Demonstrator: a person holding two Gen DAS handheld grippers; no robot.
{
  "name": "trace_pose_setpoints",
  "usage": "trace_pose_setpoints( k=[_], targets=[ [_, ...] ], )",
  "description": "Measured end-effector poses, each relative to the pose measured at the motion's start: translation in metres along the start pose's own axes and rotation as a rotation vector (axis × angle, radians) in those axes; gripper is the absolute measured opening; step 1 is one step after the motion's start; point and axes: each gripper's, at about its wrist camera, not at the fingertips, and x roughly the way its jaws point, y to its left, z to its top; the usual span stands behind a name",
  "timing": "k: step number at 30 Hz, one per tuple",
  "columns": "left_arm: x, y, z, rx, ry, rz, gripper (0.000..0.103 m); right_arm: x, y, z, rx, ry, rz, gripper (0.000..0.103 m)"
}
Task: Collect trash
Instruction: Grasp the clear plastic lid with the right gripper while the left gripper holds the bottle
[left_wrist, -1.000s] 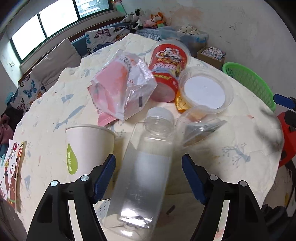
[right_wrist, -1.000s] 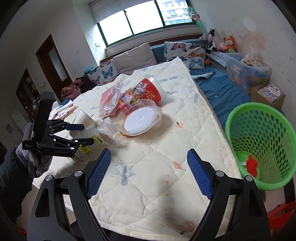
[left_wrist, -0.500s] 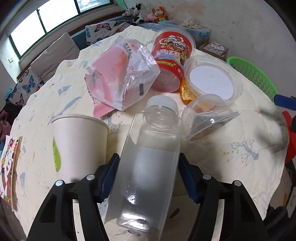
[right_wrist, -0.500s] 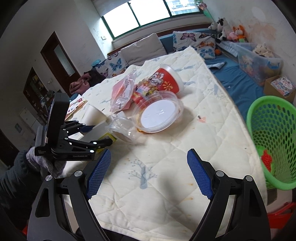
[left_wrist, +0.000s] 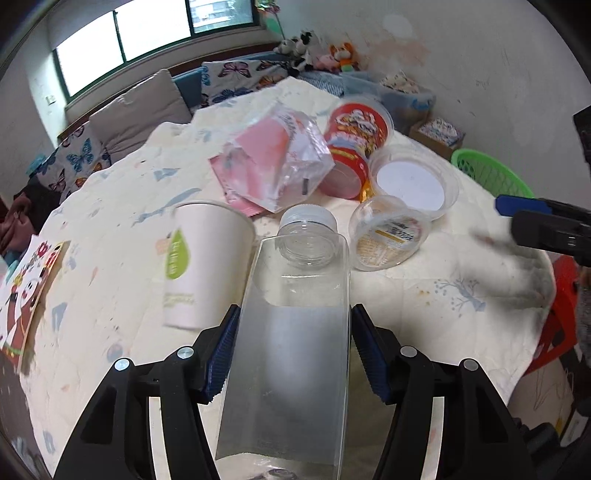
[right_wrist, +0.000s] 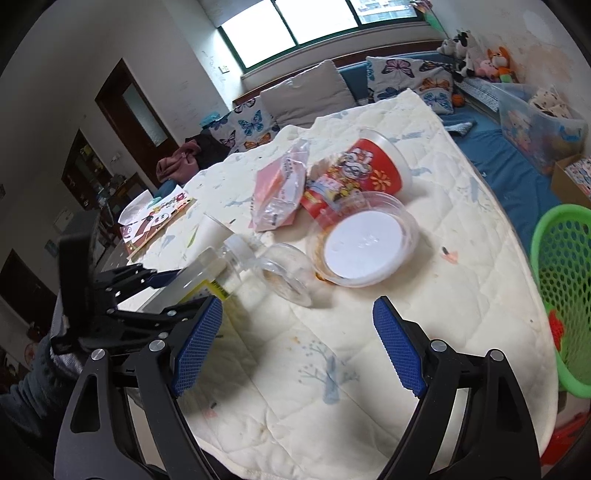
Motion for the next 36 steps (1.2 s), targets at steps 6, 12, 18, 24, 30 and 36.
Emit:
trace_pose_setpoints(
  k=[6,12,18,24,30,36],
  targets=[
    [-0.021,0.014,-0.011,-0.050,-0.032,0.006,0.058,0.020,0.017,0.004,-0.028,0.026,0.020,0.080],
    [-0.030,0.024,-0.021,-0.078,-0.040,0.013,0.058,0.041,0.026,0.004,-0.025,0.052,0.045,0.078],
    [-0.033,0.034,-0.029,-0.111,-0.040,0.012,0.058,0.055,0.027,0.012,-0.024,0.049,0.037,0.075],
    [-0.036,0.040,-0.034,-0.134,-0.046,0.004,0.058,0.059,0.027,0.023,-0.056,0.041,0.006,0.068],
    [-0.039,0.040,-0.035,-0.137,-0.057,-0.008,0.058,0.047,0.007,0.029,-0.055,0.003,-0.091,0.070],
    [-0.041,0.036,-0.033,-0.133,-0.067,-0.023,0.058,0.043,-0.009,0.035,-0.105,-0.021,-0.208,0.096]
  ],
)
